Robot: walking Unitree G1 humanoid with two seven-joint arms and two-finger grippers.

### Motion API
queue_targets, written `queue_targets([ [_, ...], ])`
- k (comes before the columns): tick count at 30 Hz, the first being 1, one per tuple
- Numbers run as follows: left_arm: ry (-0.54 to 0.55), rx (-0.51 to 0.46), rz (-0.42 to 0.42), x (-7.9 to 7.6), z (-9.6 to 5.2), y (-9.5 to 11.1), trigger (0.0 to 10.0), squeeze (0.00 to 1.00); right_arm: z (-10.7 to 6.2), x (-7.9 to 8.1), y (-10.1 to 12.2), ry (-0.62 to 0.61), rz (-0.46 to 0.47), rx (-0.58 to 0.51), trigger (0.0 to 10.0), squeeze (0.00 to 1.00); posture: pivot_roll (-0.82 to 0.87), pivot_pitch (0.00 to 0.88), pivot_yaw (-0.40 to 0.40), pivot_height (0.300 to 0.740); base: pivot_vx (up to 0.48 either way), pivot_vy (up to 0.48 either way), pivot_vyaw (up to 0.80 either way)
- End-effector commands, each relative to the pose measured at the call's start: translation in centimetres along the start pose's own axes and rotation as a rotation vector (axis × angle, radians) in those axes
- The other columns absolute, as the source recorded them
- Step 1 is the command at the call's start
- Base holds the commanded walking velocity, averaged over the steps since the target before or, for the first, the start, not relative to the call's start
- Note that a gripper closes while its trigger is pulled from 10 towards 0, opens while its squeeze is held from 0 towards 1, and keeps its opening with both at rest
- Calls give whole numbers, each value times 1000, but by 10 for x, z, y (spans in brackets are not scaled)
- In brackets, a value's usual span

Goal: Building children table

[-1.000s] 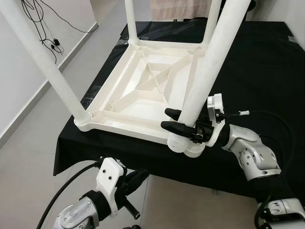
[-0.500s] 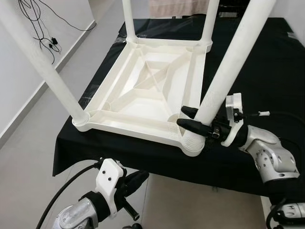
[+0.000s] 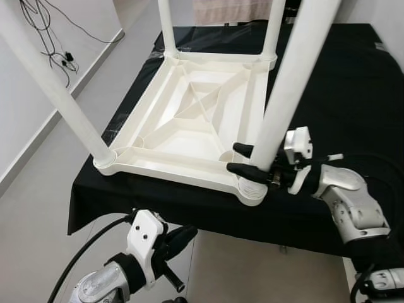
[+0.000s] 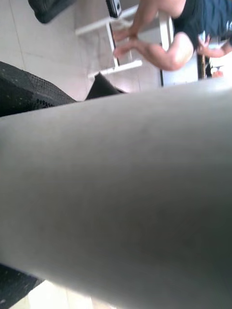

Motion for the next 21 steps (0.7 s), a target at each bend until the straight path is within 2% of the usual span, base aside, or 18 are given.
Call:
queue_targets([
  [1,-4,34,17,0,-4,-4,10000,0,2,17,-28,48,76,82,10000,0,49,248,62,740,0,0,0],
  [7,-5,35,18,0,-4,-3,10000,0,5,23,-31,92,16,122,10000,0,50,251,65,740,0,0,0],
  [15,-1,34,22,1,-4,-3,10000,0,7,20,-32,143,-135,223,10000,0,51,255,61,740,0,0,0],
  [21,0,33,23,1,-3,-3,10000,0,5,19,-24,200,-148,238,10000,0,49,257,58,740,0,0,0],
])
Point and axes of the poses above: a point about 5 cm out from each wrist's last joint towards the gripper, its own z axis pointing out of the wrist towards the gripper, its own y axis along the axis of the wrist's last joint, x = y × z, the point moved 3 cm from there along z, pointing out of the wrist towards the gripper, and after that the axes turned 2 degrees about z, right-handed, at the moved point
